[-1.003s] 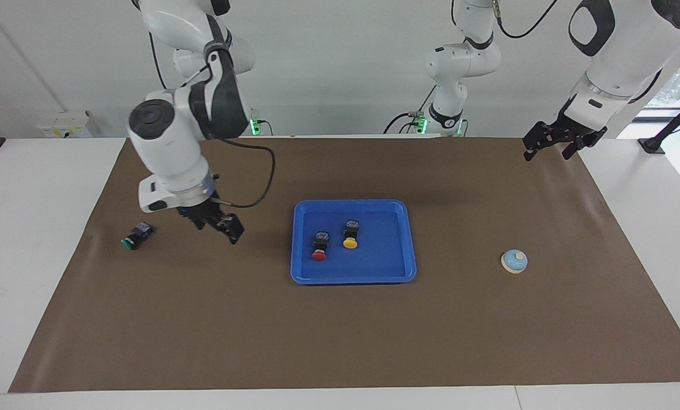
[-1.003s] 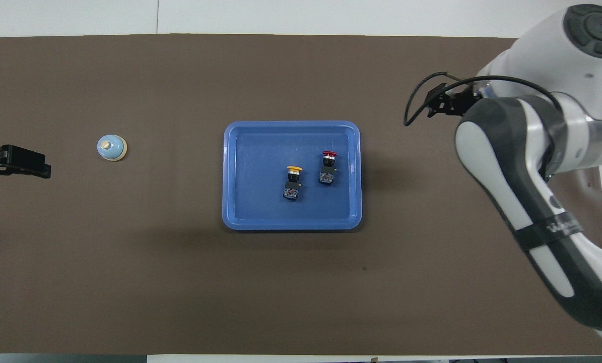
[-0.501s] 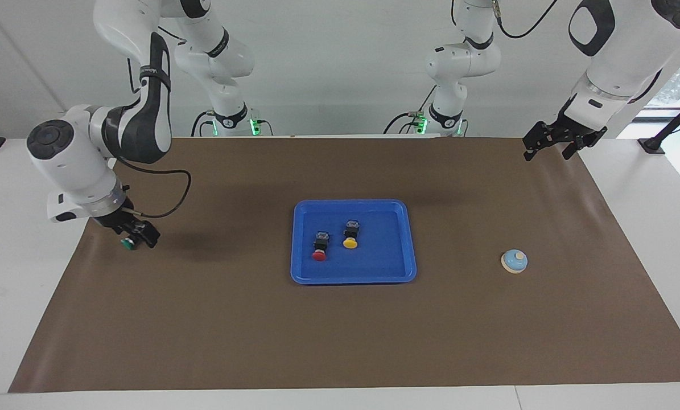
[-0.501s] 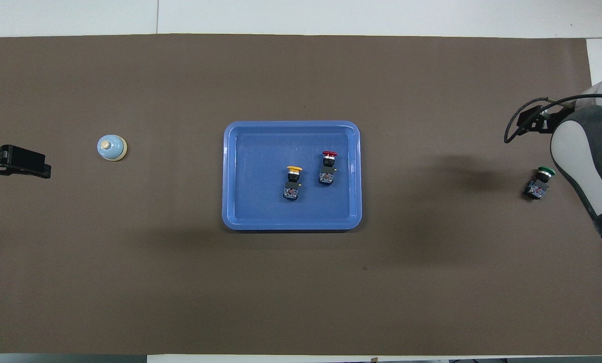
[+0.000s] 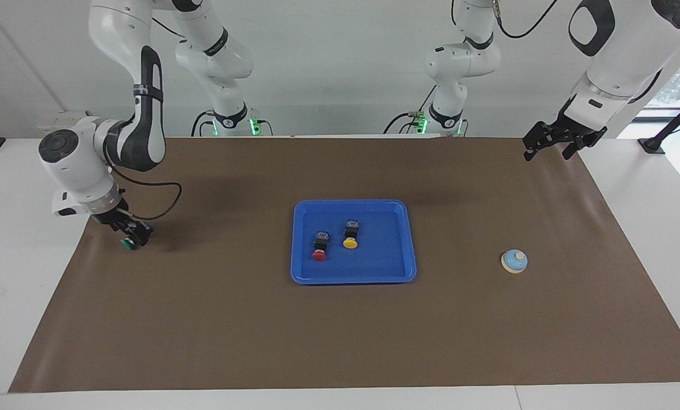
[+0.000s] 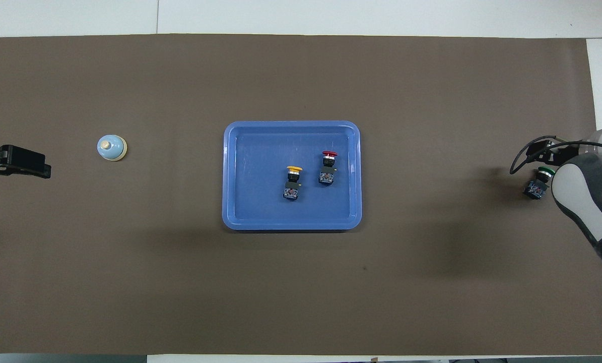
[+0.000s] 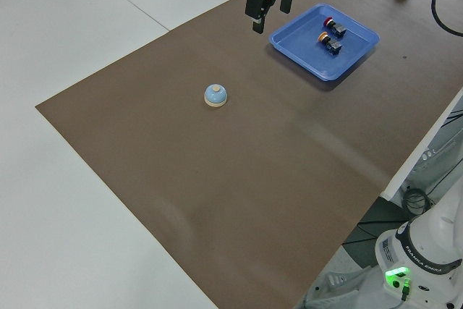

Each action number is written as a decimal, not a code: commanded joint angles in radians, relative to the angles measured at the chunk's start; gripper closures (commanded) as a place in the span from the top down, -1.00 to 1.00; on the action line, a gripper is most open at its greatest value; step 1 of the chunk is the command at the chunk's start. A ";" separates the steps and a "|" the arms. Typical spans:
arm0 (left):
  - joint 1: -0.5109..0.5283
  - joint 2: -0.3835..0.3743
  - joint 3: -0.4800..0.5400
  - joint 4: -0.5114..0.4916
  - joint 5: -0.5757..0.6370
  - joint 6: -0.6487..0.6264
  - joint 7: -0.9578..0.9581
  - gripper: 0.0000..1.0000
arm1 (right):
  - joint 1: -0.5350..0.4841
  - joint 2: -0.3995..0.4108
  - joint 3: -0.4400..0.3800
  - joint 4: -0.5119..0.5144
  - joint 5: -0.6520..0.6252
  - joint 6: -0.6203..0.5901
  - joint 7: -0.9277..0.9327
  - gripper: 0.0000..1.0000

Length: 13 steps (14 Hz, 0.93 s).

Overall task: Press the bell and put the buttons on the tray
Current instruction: 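Move the right gripper to the green button and grasp it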

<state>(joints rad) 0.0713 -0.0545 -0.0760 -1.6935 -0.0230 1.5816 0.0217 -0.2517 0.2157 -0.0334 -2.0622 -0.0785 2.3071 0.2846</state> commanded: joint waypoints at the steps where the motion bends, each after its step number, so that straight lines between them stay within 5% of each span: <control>1: 0.001 -0.005 0.002 0.009 -0.002 -0.008 0.000 1.00 | -0.029 -0.032 0.018 -0.105 -0.017 0.096 0.002 1.00; 7: 0.001 -0.005 0.002 0.009 -0.002 -0.008 0.000 1.00 | -0.031 -0.019 0.018 -0.139 -0.017 0.124 0.010 0.92; 8: 0.001 -0.005 0.002 0.011 -0.002 -0.008 0.000 1.00 | -0.029 -0.021 0.018 -0.145 -0.017 0.124 0.016 0.74; 10: 0.001 -0.005 0.002 0.011 -0.002 -0.008 0.001 1.00 | -0.031 -0.021 0.018 -0.147 -0.017 0.123 0.013 -0.07; 11: 0.002 -0.005 0.002 0.009 -0.002 -0.008 0.001 1.00 | -0.031 -0.022 0.018 -0.147 -0.017 0.120 0.007 -0.25; 13: 0.001 -0.005 0.002 0.009 -0.002 -0.008 0.000 1.00 | -0.029 -0.024 0.018 -0.147 -0.017 0.111 0.004 -1.00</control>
<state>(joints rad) 0.0714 -0.0545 -0.0759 -1.6935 -0.0230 1.5816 0.0217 -0.2650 0.2159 -0.0313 -2.1827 -0.0785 2.4097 0.2855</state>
